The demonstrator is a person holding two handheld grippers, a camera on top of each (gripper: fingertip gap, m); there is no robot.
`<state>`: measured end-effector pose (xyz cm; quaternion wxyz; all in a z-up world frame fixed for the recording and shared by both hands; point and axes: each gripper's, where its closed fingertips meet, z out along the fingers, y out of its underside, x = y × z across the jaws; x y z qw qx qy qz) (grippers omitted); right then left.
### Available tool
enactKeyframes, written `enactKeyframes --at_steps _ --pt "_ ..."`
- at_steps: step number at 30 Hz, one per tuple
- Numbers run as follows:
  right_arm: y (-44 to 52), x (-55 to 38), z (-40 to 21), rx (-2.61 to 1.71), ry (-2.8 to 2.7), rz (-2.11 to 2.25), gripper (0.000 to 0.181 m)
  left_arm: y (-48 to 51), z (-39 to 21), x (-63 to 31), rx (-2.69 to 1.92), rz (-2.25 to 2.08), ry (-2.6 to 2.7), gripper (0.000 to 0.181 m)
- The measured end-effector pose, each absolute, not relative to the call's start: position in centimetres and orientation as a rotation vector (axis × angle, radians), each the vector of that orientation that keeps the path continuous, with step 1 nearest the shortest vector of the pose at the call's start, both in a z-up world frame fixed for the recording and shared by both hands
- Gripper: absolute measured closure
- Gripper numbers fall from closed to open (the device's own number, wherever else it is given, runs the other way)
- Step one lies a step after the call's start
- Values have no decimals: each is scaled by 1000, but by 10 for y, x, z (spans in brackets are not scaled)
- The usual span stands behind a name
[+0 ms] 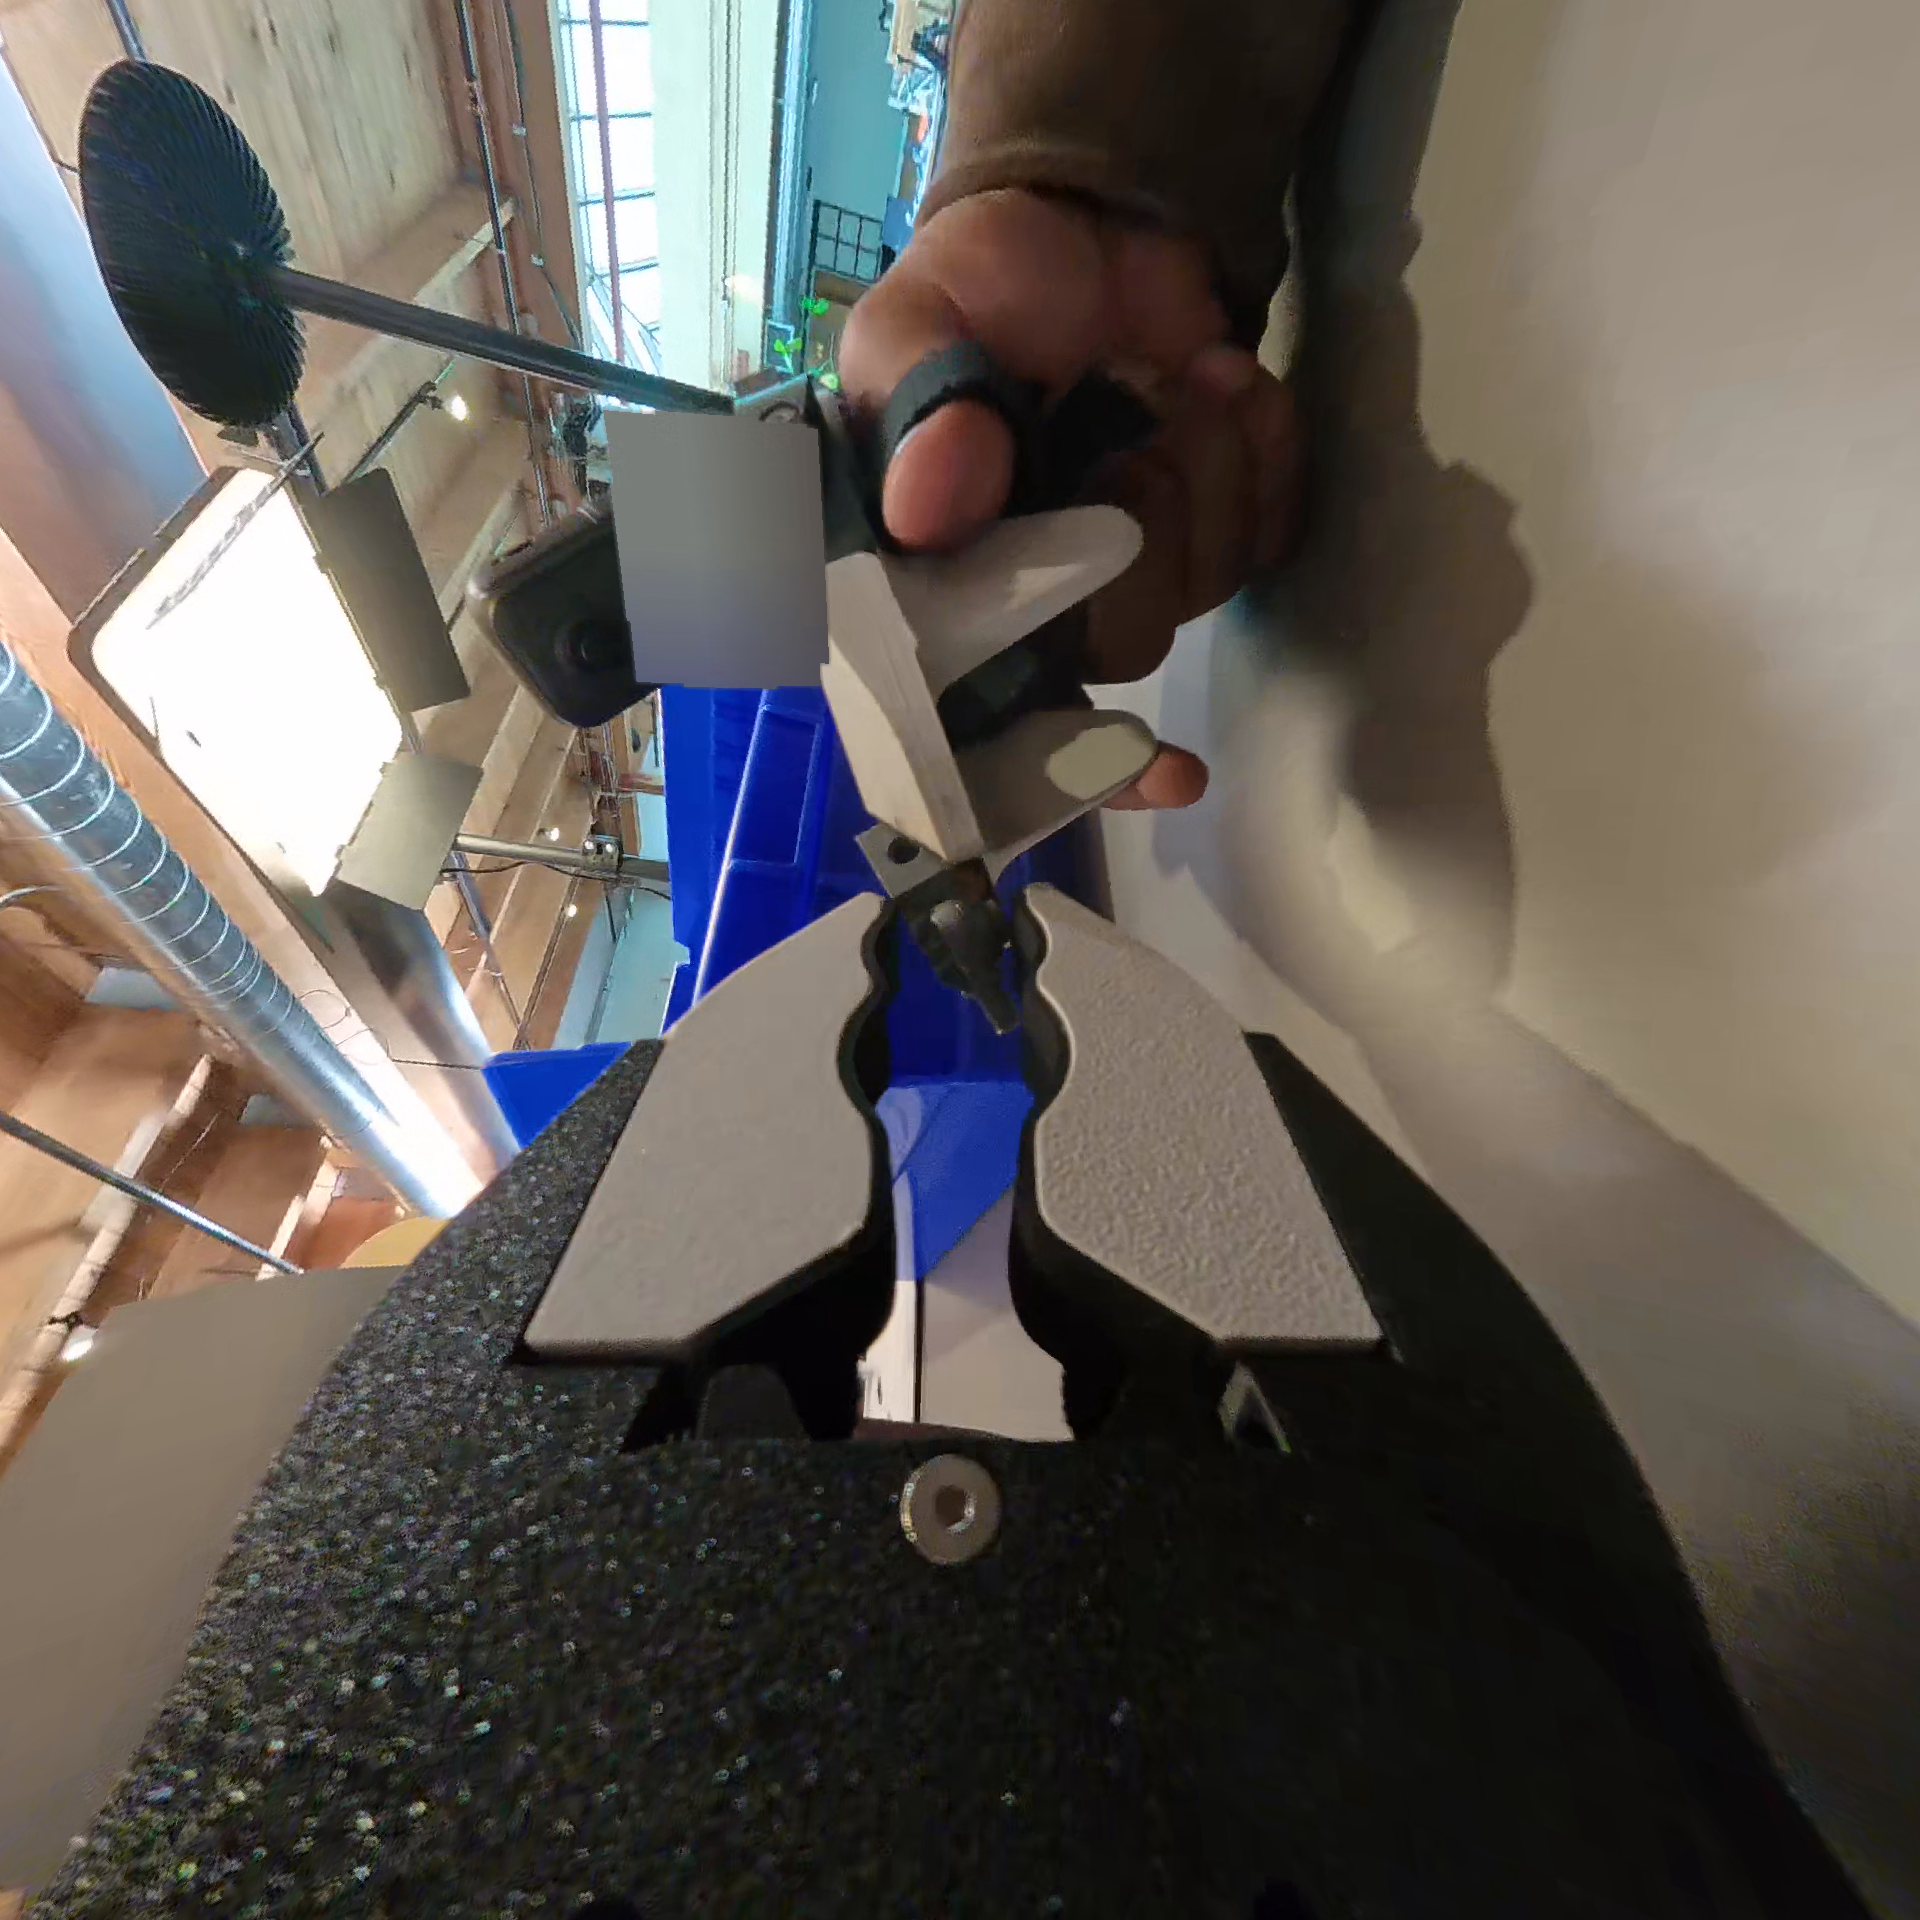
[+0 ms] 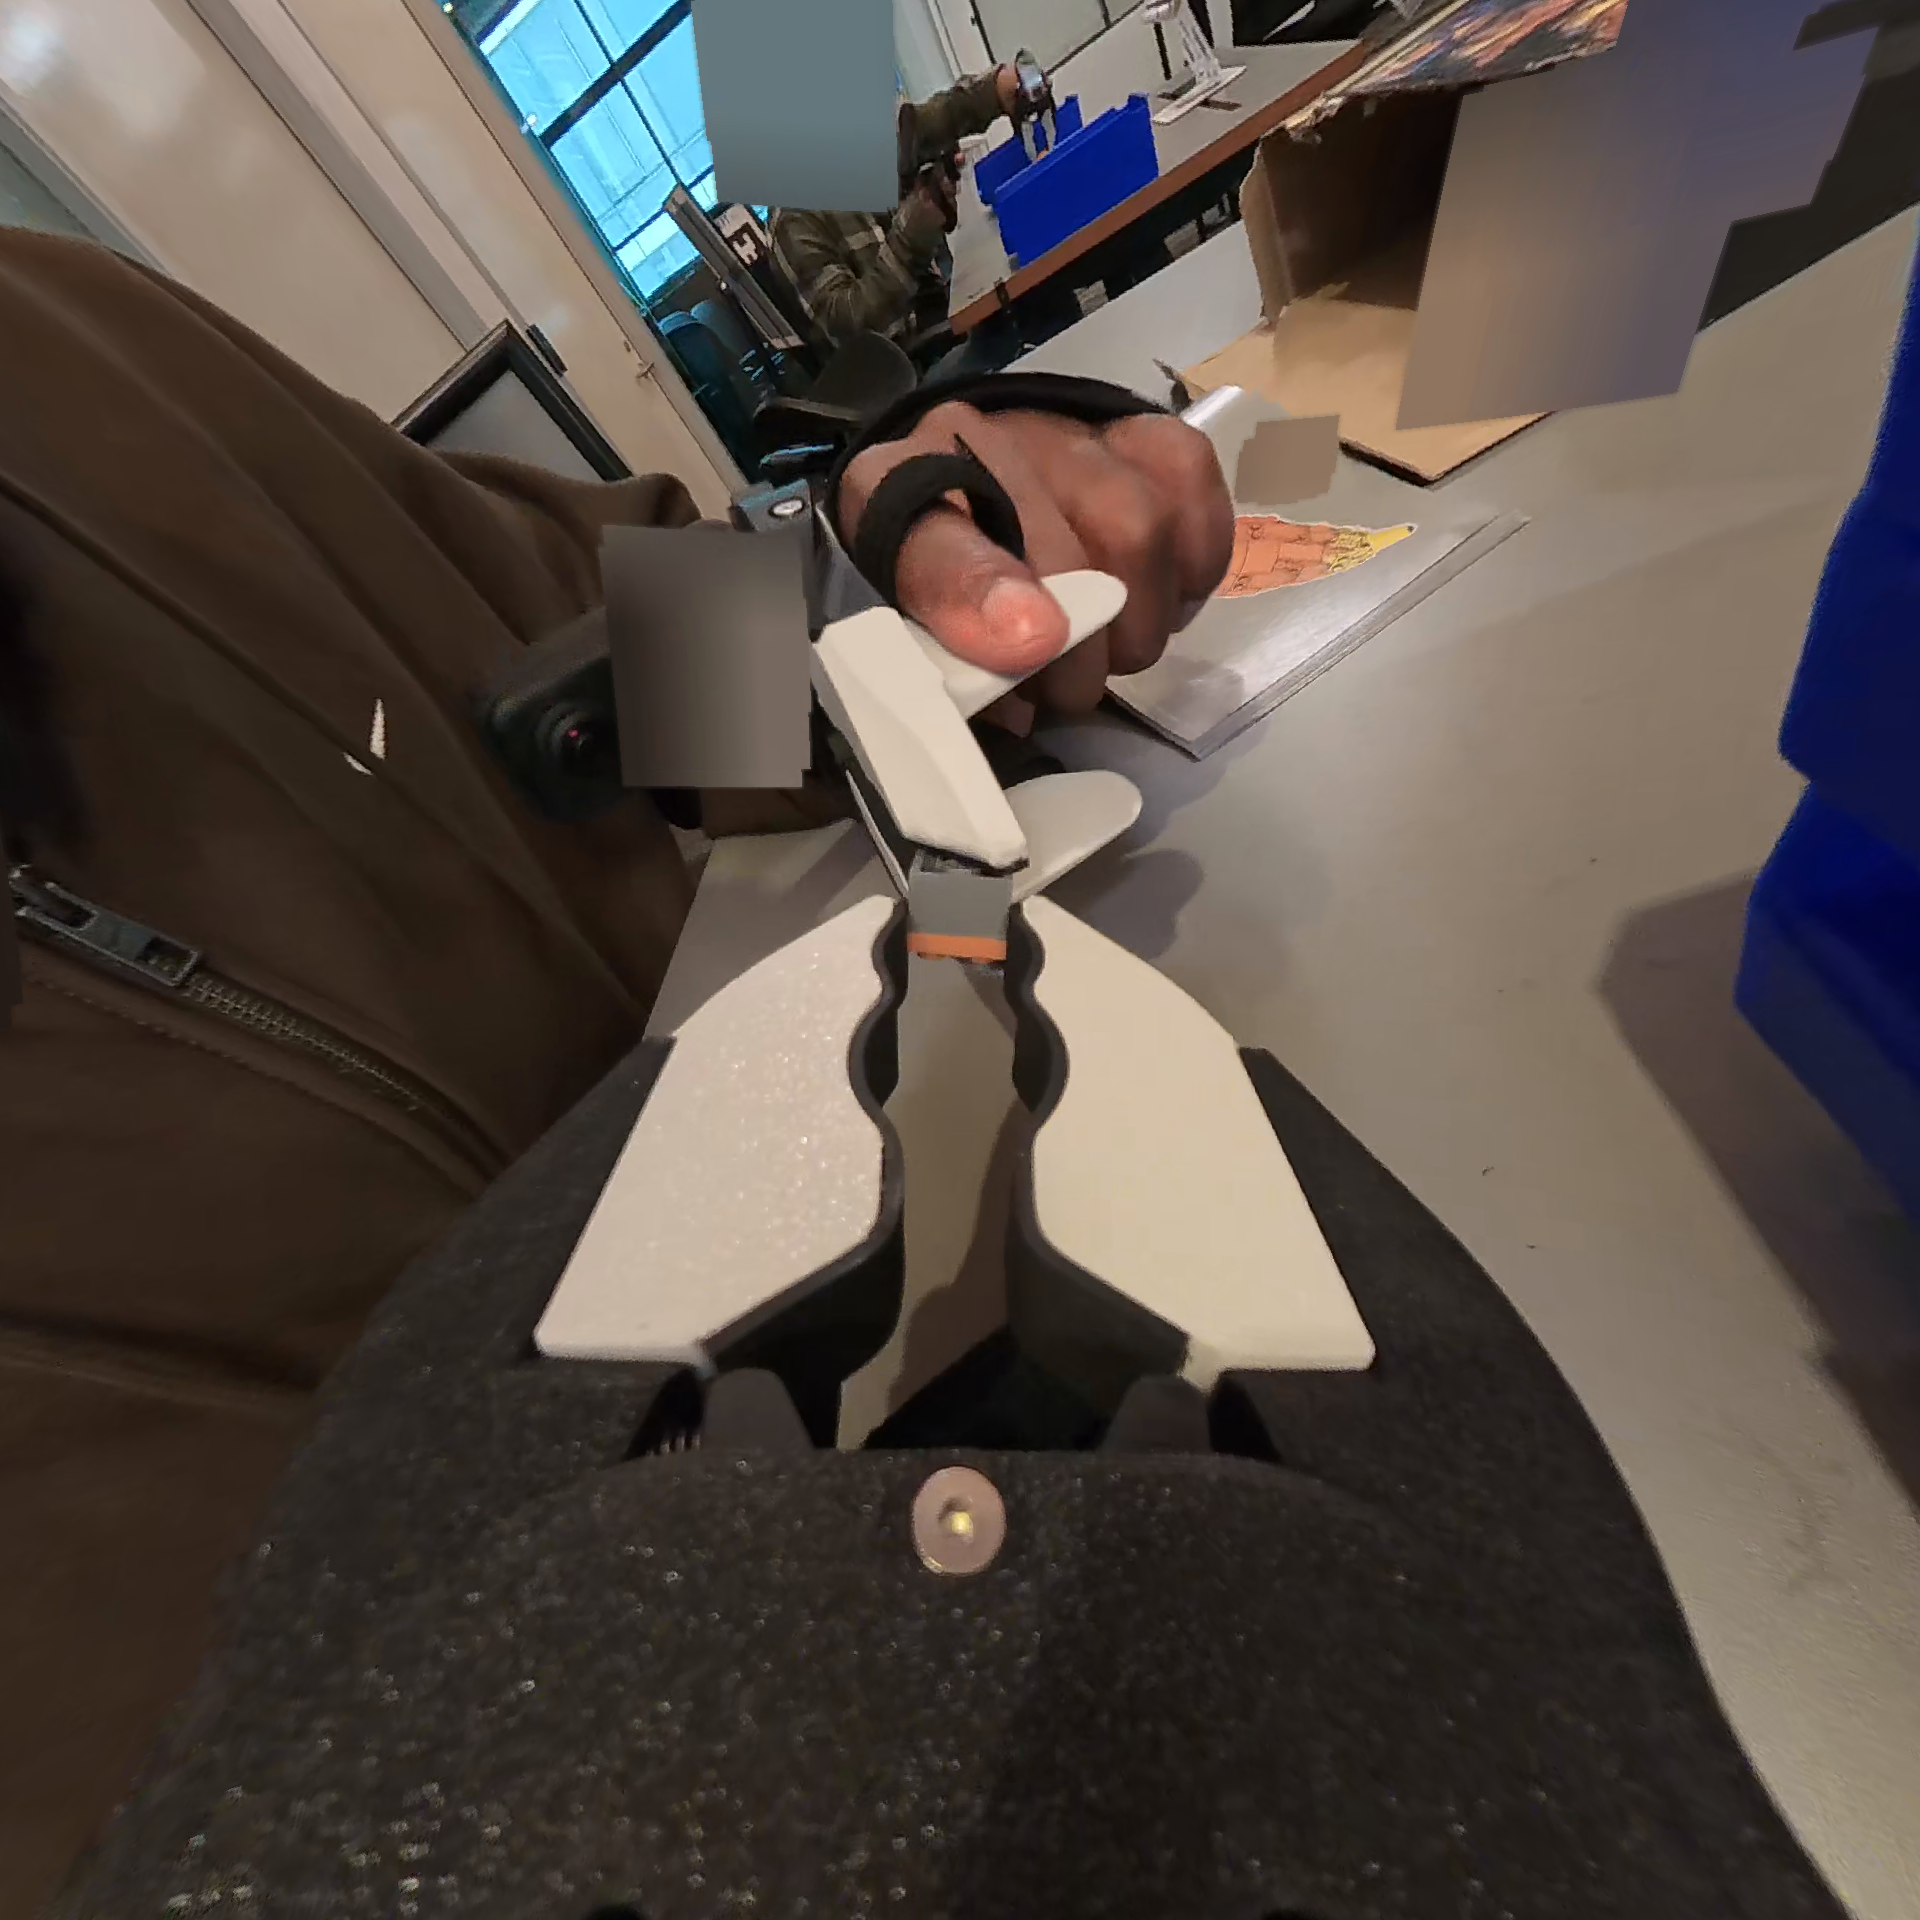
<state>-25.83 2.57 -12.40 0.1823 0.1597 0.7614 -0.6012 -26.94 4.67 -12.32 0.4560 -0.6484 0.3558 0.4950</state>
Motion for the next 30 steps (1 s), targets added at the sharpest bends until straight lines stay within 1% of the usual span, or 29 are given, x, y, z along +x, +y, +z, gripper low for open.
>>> enactKeyframes --at_steps 7,30 --pt "25 -259 -124 478 2141 -1695 162 51 -122 -269 -1596 1344 904 163" --pt "41 -265 -125 423 2333 -1681 161 50 -115 -273 -1577 1420 869 166"
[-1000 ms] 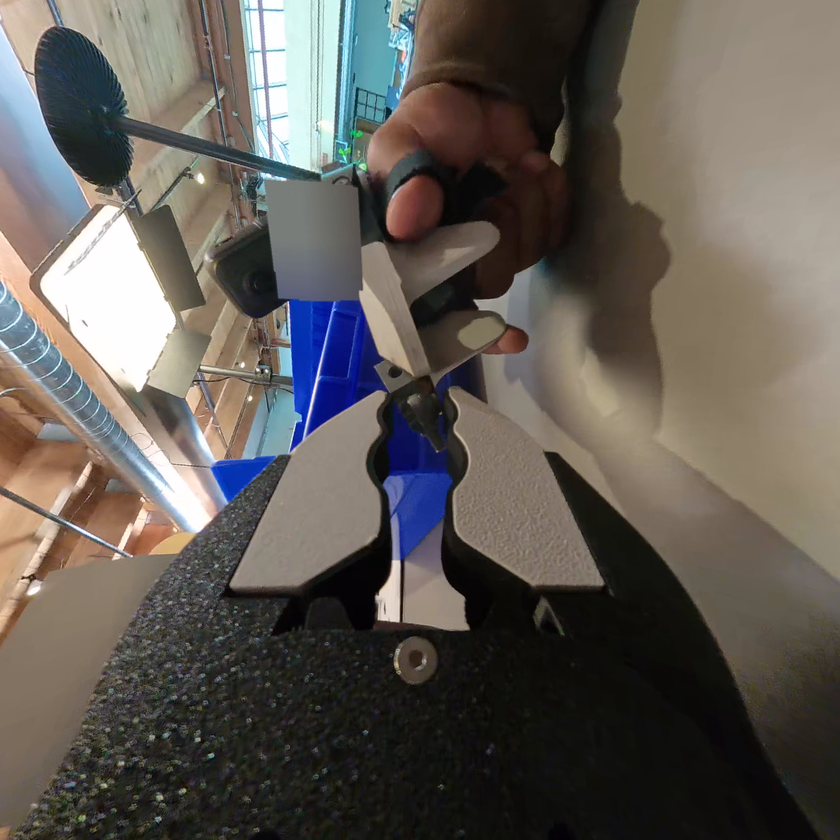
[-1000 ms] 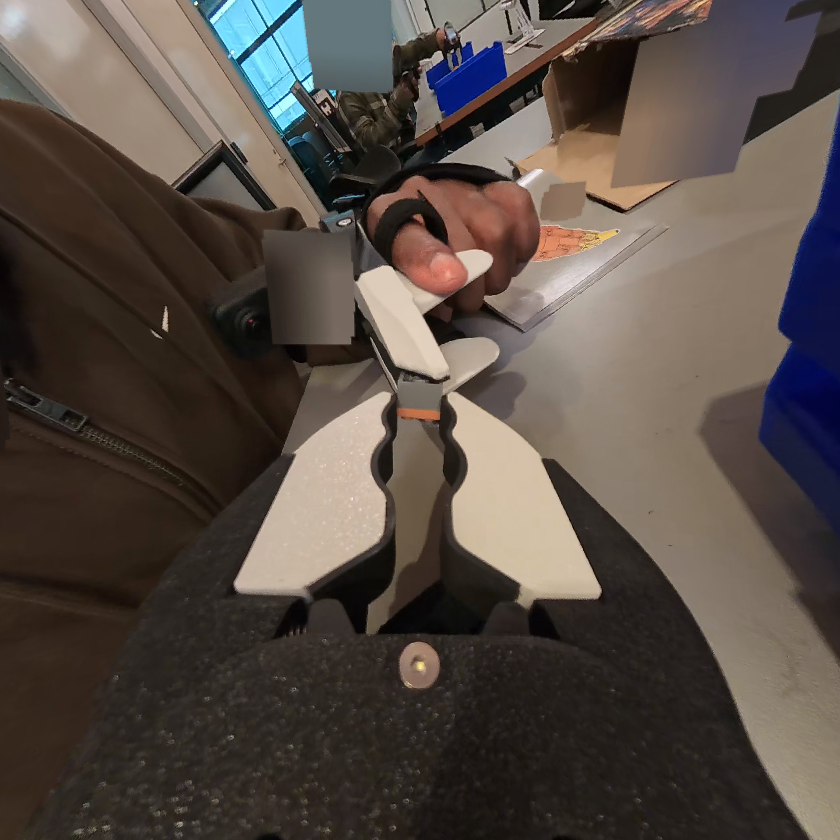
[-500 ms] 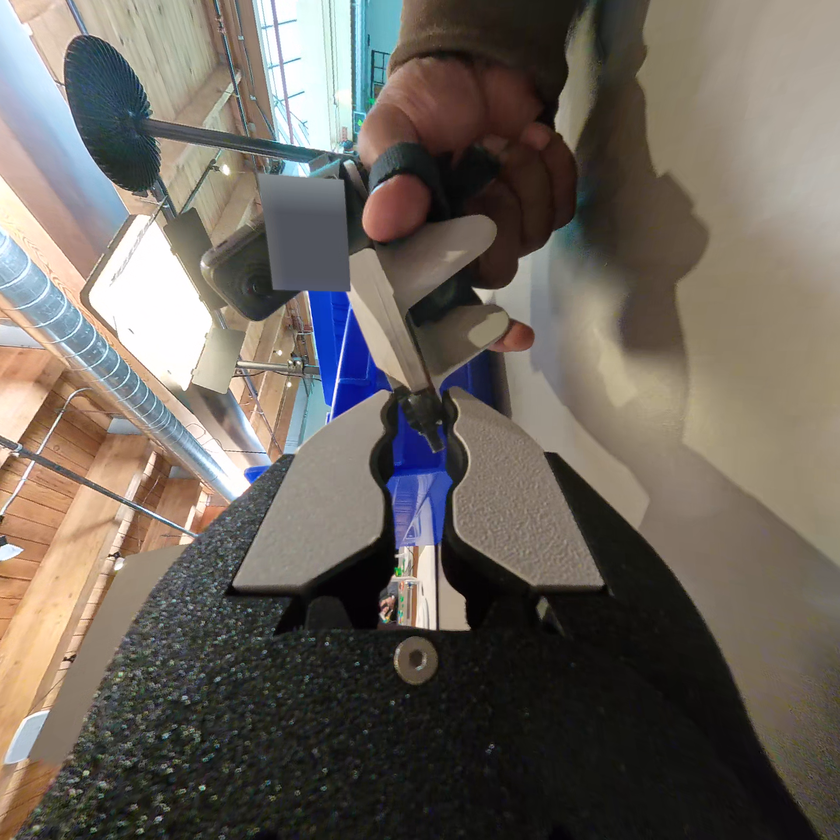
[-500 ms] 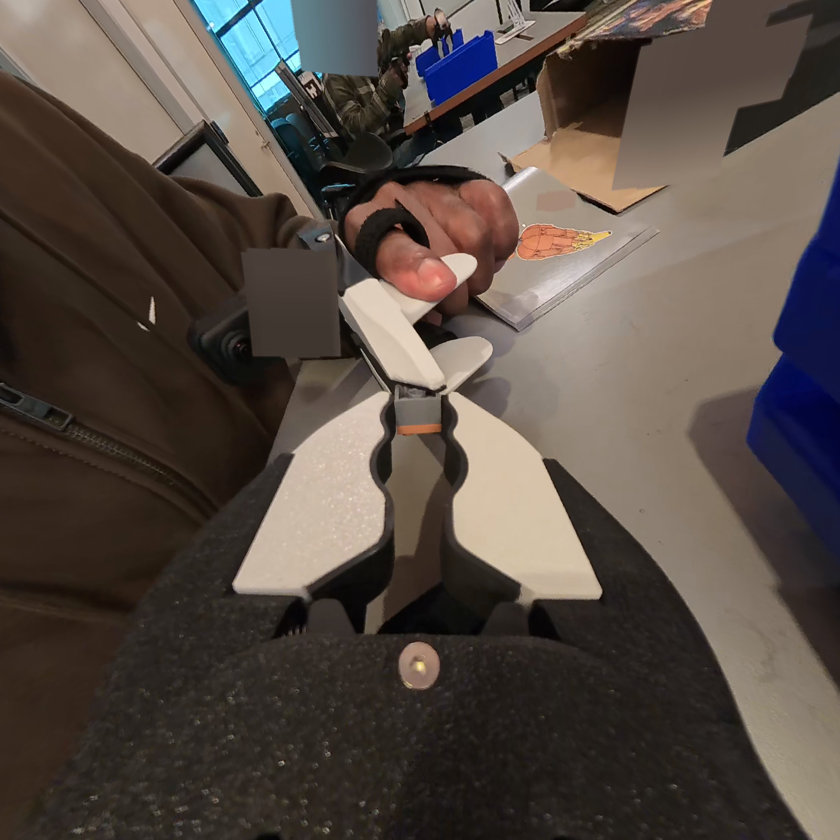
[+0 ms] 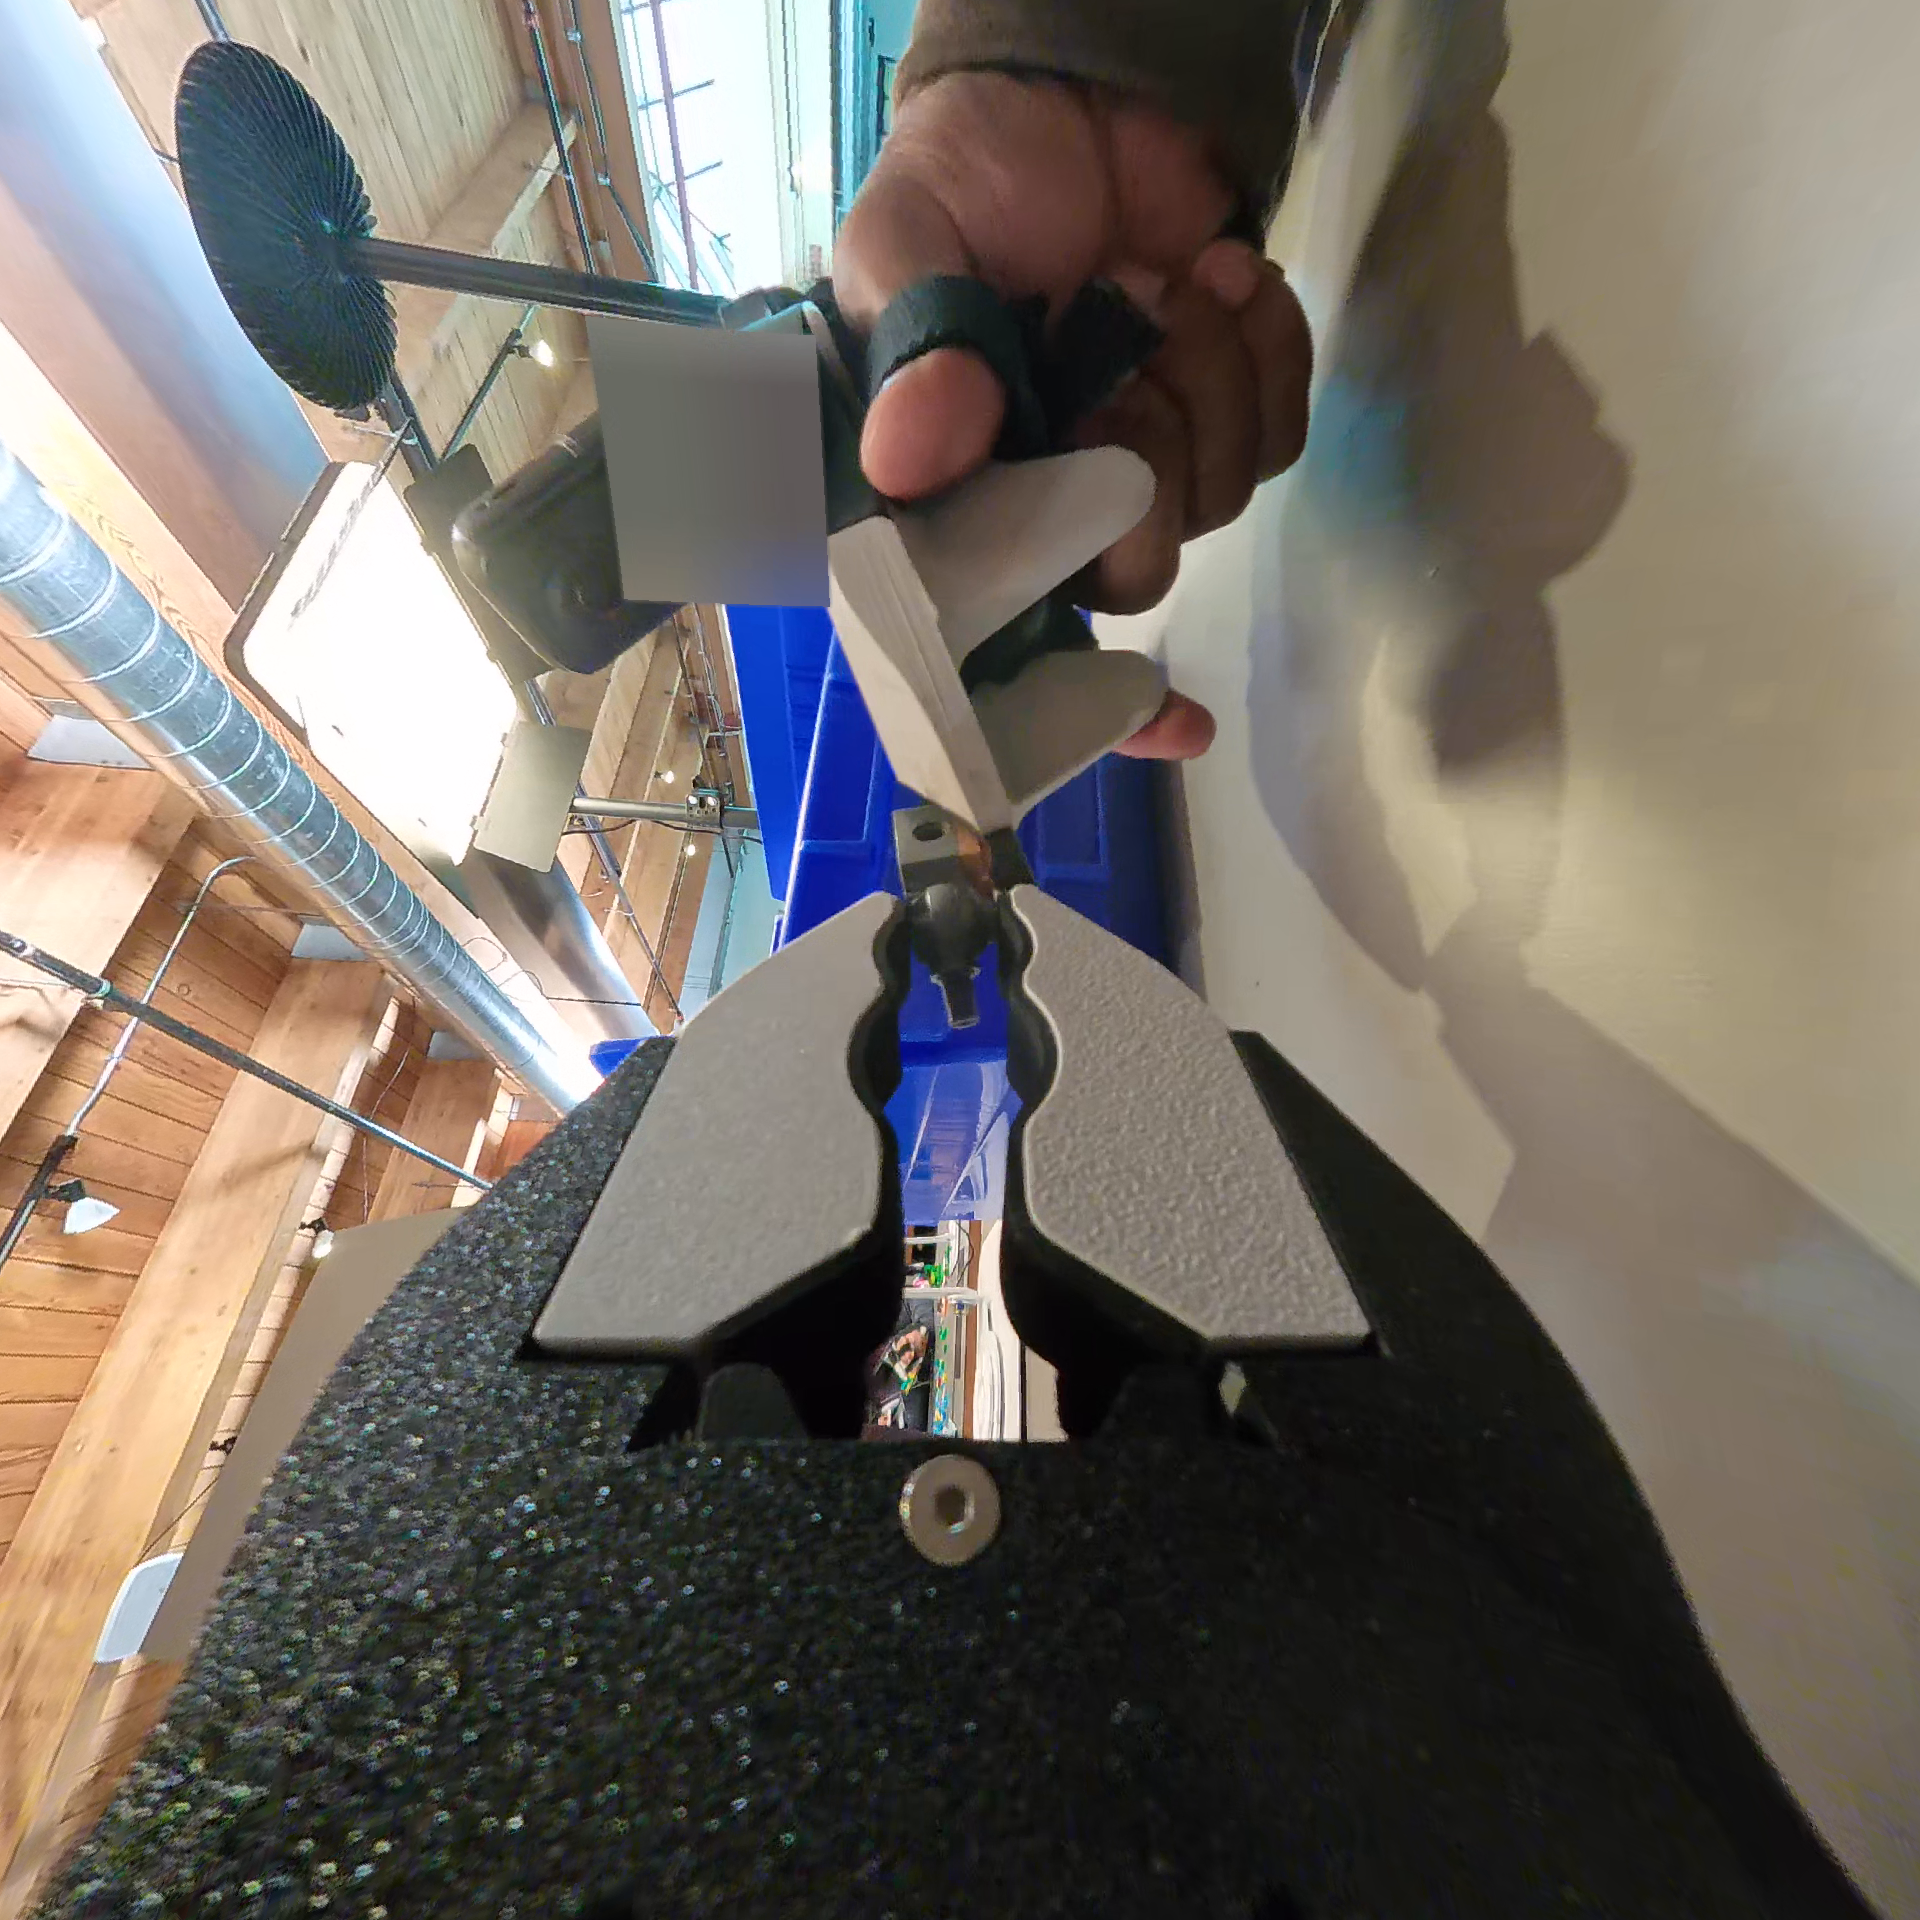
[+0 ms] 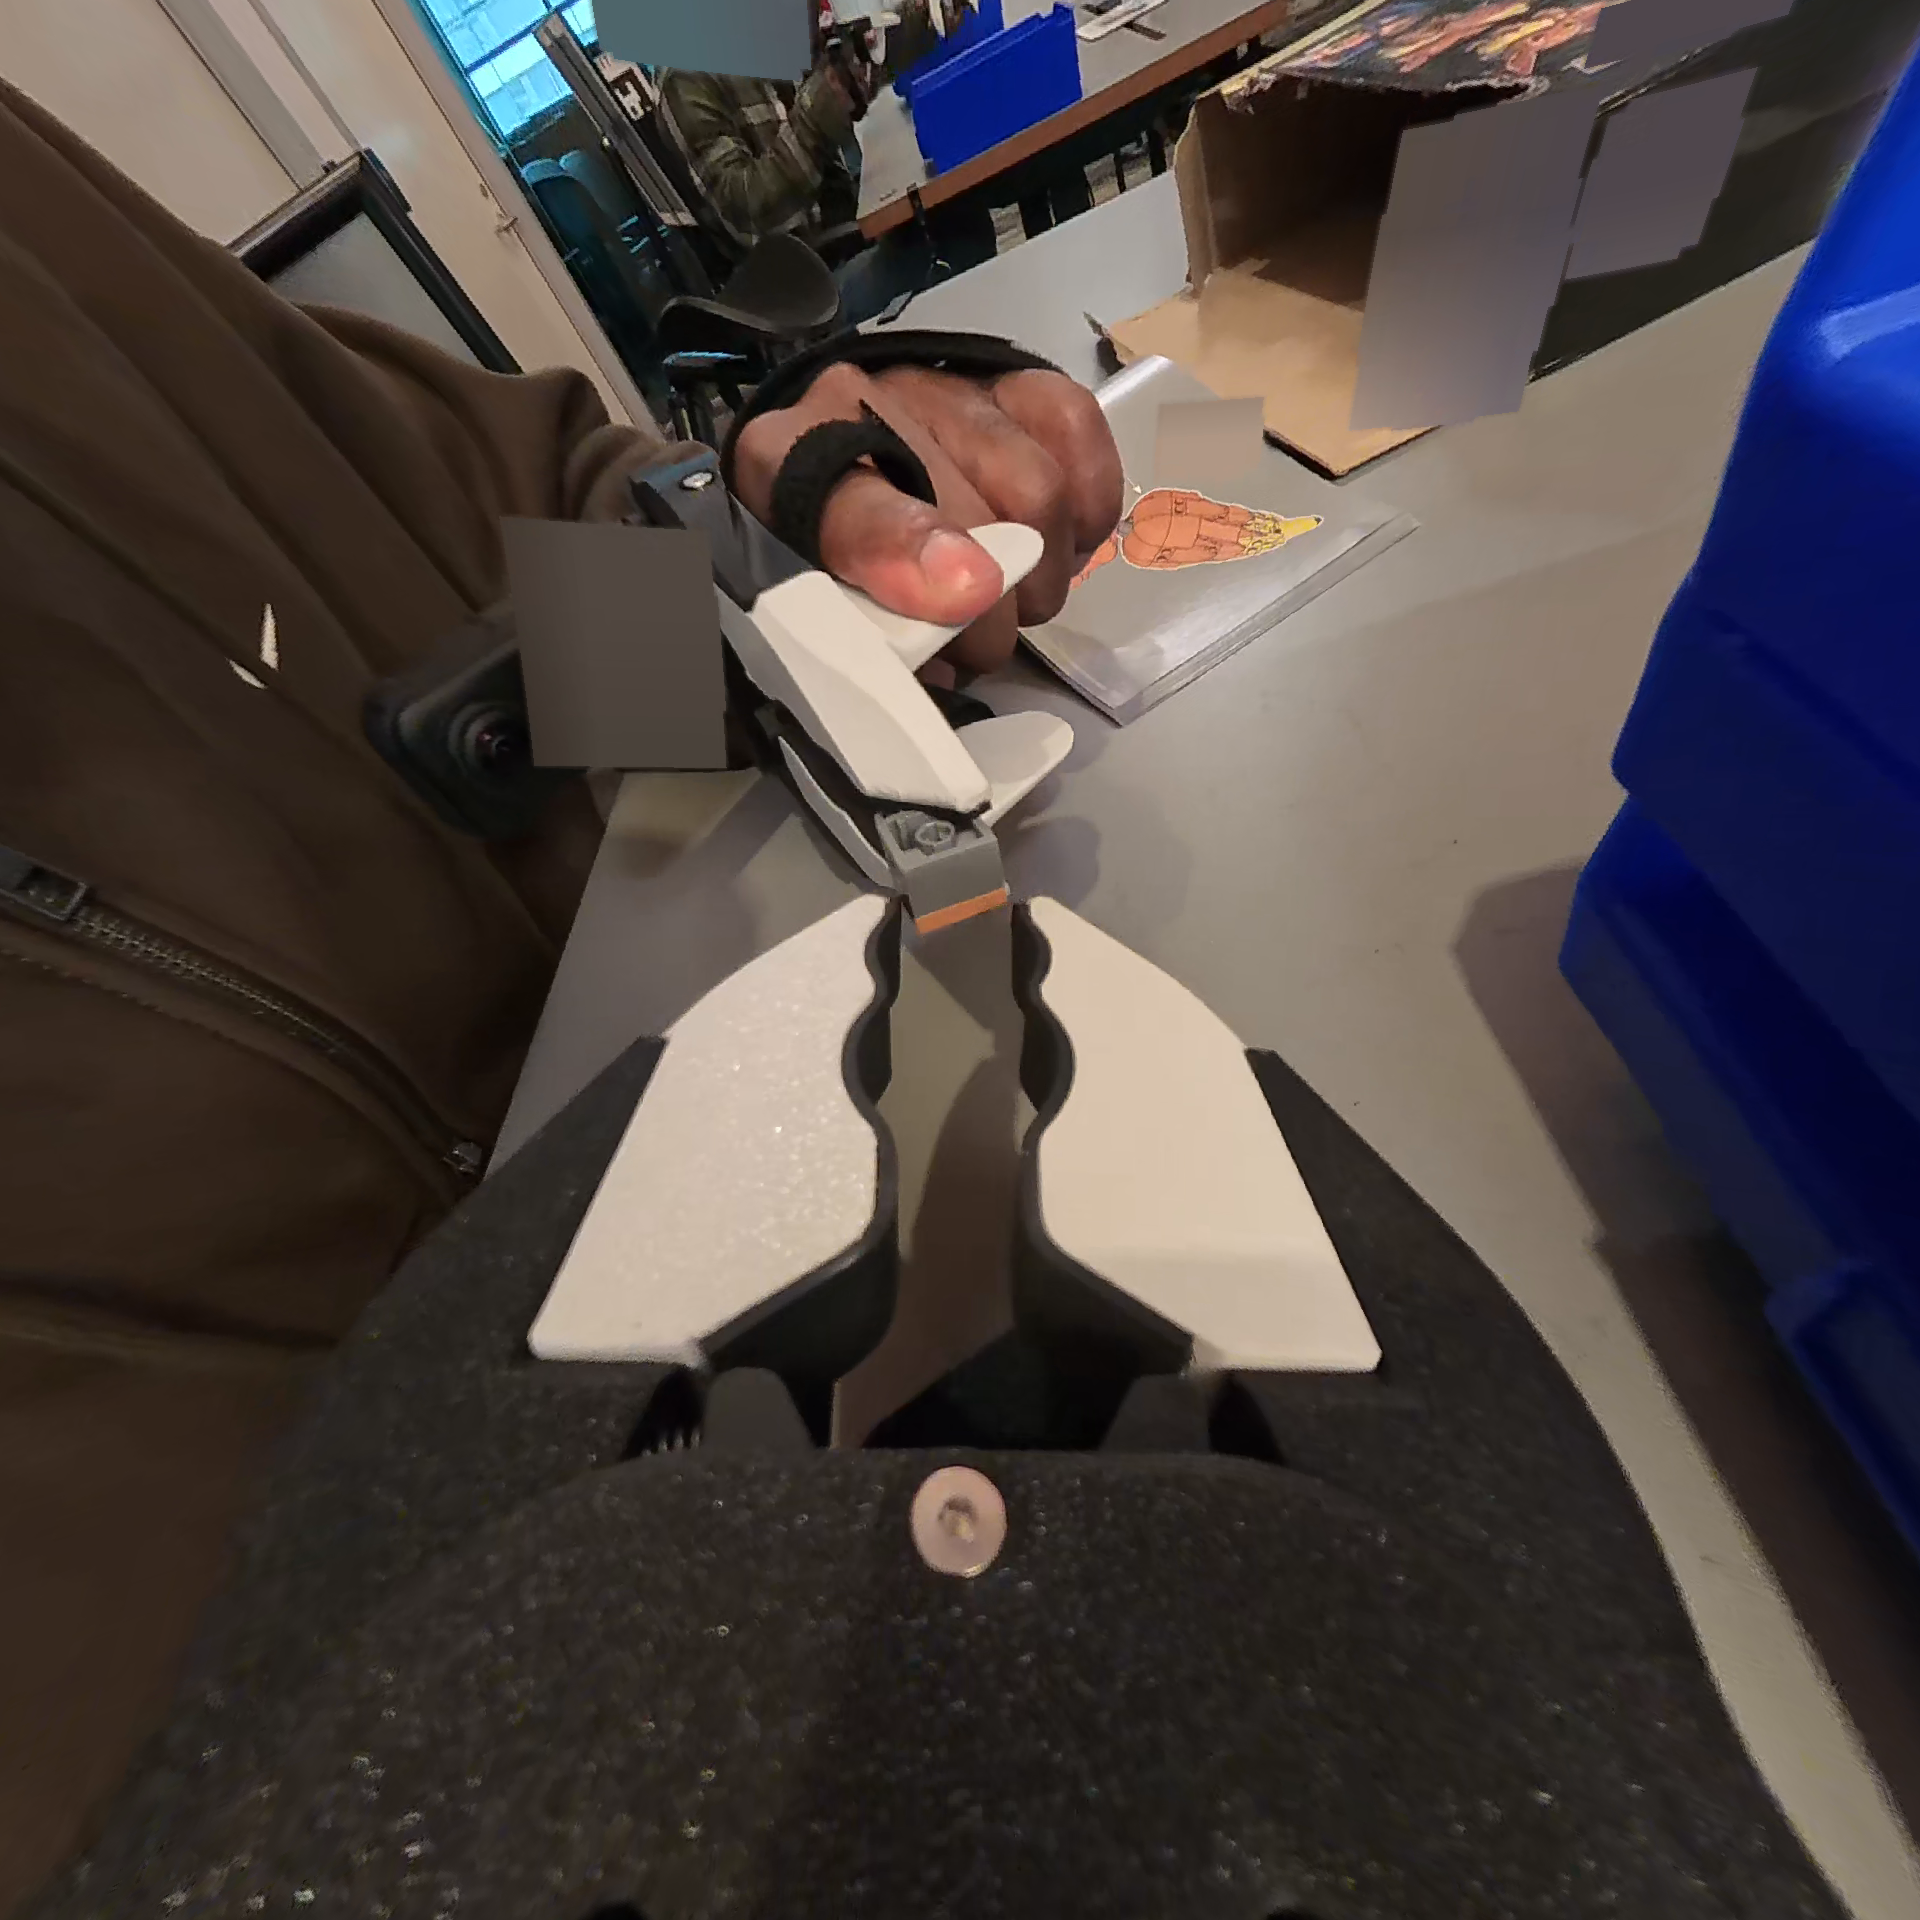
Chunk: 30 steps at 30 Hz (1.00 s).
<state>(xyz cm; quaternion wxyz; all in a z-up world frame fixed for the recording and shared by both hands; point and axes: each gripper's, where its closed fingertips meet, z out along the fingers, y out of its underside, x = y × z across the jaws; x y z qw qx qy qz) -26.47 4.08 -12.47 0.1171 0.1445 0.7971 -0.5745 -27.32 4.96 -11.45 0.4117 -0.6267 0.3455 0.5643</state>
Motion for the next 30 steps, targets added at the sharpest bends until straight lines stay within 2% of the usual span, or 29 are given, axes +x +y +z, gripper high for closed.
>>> enactKeyframes --at_steps 11,19,26,27,28,30 --pt "36 -262 -134 410 2335 -1664 162 50 -120 -273 -1601 1410 892 167" --pt "37 -267 -140 290 2583 -1692 164 49 -124 -277 -1685 1315 809 166" --pt "38 -268 -144 225 2658 -1692 167 49 -127 -275 -1767 987 608 166" --pt "38 -269 -145 225 2672 -1690 168 49 -128 -275 -1770 955 587 166" --pt "39 -273 -146 254 2703 -1695 181 48 -126 -274 -1761 926 570 166" --pt "41 -276 -143 294 2653 -1733 181 48 -124 -275 -1750 928 553 166"
